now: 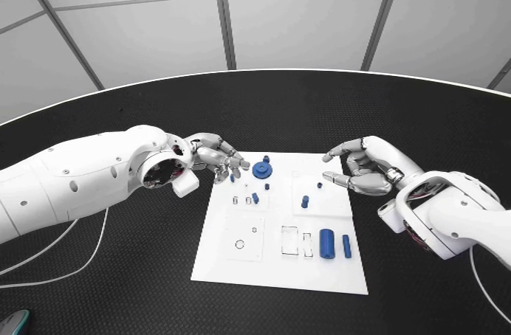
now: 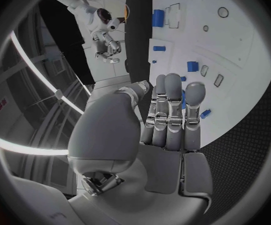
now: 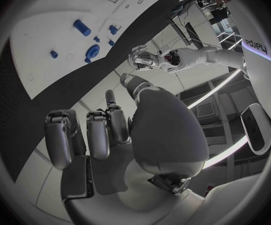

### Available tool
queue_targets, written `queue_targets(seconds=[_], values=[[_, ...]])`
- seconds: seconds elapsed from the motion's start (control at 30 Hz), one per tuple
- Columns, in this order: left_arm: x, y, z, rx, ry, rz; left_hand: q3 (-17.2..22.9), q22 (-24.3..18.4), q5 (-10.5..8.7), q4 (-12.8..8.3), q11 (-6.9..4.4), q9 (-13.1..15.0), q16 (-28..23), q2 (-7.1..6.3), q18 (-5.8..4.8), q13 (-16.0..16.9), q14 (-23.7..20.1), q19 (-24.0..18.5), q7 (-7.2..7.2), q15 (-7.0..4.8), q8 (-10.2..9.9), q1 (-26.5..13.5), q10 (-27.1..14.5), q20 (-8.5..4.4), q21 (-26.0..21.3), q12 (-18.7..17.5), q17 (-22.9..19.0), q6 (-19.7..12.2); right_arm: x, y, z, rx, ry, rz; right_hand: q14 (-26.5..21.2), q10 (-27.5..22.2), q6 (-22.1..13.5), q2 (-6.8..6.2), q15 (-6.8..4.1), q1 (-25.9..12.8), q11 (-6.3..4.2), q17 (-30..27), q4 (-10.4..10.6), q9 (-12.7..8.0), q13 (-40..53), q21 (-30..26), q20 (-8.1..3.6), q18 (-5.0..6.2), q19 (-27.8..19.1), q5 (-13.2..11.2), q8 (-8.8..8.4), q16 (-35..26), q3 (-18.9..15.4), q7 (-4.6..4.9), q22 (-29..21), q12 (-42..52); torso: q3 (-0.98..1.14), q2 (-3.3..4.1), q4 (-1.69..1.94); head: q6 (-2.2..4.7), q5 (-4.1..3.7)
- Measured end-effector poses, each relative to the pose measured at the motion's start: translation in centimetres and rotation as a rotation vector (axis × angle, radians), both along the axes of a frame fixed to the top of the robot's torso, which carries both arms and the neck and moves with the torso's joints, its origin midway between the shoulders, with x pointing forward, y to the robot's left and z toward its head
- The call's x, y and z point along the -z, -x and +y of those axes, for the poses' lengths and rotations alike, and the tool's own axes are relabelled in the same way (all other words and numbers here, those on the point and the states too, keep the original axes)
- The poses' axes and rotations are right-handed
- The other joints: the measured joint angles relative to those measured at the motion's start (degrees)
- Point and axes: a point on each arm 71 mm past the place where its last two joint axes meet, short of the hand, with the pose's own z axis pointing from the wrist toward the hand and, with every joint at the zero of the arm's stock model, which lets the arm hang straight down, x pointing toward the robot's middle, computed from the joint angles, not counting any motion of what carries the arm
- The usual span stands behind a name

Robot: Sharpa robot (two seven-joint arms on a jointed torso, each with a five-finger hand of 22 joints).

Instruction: Assemble the parts on the task board

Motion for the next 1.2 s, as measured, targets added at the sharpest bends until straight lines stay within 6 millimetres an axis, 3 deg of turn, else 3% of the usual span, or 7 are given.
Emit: queue_targets(seconds=[0.1,0.2,0.33,0.37,0.5,0.73,1.2], values=[[0.4,-0.2,-0.3,0.008,-0.085,0.021,-1.0,8.3,0.00,2.3,-0.11,3.6,0.0,0.48,-1.30,9.7,0.8,2.4,0.16,-0.45,2.9,-2.4,-4.1,0.05,5.8,10.8,1.3,-2.2,0.0,-0.1,-0.8,0.025,0.003,0.000,-0.2,0.2,0.3,-0.51,-0.21,-0.5,-0.19,0.0,0.6,0.1,0.0,0.0,0.00,0.00,0.0,-0.2,0.44,0.0,-0.1,-0.31,0.0,0.0,0.08,-0.29,-0.06,-0.30,0.18],[0.8,-0.5,-0.6,0.006,-0.179,0.041,-2.8,11.8,-0.24,2.9,-0.12,6.3,-0.2,1.02,-1.30,18.1,1.0,3.3,-0.16,-0.54,5.5,-6.3,-6.4,-0.02,8.2,20.1,2.0,-3.7,0.0,-0.2,-1.3,0.042,0.005,0.002,-0.2,0.2,0.3,-0.75,-0.21,-0.8,-0.24,0.0,1.1,0.1,0.0,0.0,0.00,0.00,0.0,-0.9,0.53,0.0,-0.2,-0.31,0.0,0.0,0.11,-0.51,-0.07,-0.42,0.29],[1.3,-0.8,-1.2,0.002,-0.288,0.062,-6.0,14.7,-0.51,3.2,-0.54,9.3,-0.7,0.80,-1.42,30.1,1.2,4.4,-0.56,-0.72,9.0,-10.6,-4.4,-0.17,10.0,32.8,2.7,-4.1,0.1,-0.2,-1.6,0.054,0.008,0.005,0.0,0.2,0.3,-0.75,-0.40,-0.8,-0.24,0.0,1.3,0.1,0.0,0.0,0.00,0.00,0.0,-1.3,0.53,0.0,-0.4,-0.31,0.0,0.0,0.16,-0.65,-0.04,-0.57,0.27],[1.4,-0.9,-1.4,-0.001,-0.307,0.065,-7.0,15.8,-0.74,3.2,-0.69,10.5,-0.9,1.01,-2.16,33.0,1.4,5.0,-0.92,-0.91,10.3,-11.4,-4.1,-0.30,10.7,35.8,2.9,-4.5,0.1,-0.3,-1.7,0.057,0.009,0.006,0.0,0.2,0.3,-0.74,-0.40,-0.8,-0.24,0.0,1.6,0.1,0.0,0.0,0.00,0.00,0.0,-1.6,0.75,0.0,-0.4,-0.31,0.0,0.0,0.16,-0.68,-0.04,-0.60,0.27],[1.6,-1.3,-2.3,-0.006,-0.365,0.079,-9.9,18.9,-1.88,3.3,-1.33,14.3,-1.5,1.66,-2.20,39.7,1.7,6.4,-1.69,-1.19,14.4,-12.7,-2.4,-0.62,12.4,43.1,3.6,-5.2,0.2,-0.3,-1.8,0.065,0.012,0.011,0.0,0.2,0.5,-0.74,-0.40,-1.2,-0.24,0.0,1.8,0.1,0.0,0.0,-0.20,0.00,-0.2,-2.1,0.80,-0.2,-0.3,-0.51,0.0,0.0,0.16,-0.68,-0.04,-0.80,0.39],[1.9,-1.8,-3.9,0.028,-0.455,0.090,-12.2,20.2,-5.18,3.4,-1.49,17.0,-2.0,2.65,-2.20,41.8,1.8,6.6,-1.80,-1.30,16.6,-14.1,-2.1,-0.72,13.0,45.6,4.1,-6.2,0.3,-0.5,-1.9,0.073,0.015,0.017,0.0,0.2,0.5,-0.74,-0.40,-1.2,-0.24,0.0,1.8,0.0,0.0,0.0,-0.20,0.00,-0.2,-2.1,0.80,-0.2,-0.3,-0.52,0.0,0.0,0.21,-0.58,-0.08,-1.01,0.73],[2.4,-2.5,-6.0,0.121,-0.561,0.095,-13.6,20.7,-6.85,3.4,-1.48,18.1,-2.2,2.98,-2.20,41.6,2.0,6.8,-2.00,-1.50,17.4,-14.4,-2.1,-0.88,13.2,45.6,4.3,-6.8,0.4,-0.5,-1.9,0.078,0.019,0.027,0.0,0.4,0.5,-0.74,-0.40,-1.2,-0.44,0.0,1.9,0.0,0.0,0.0,-0.20,0.00,-0.2,-2.1,0.80,-0.2,-0.5,-0.52,0.0,0.0,0.15,-0.20,-0.08,-1.48,0.66]])
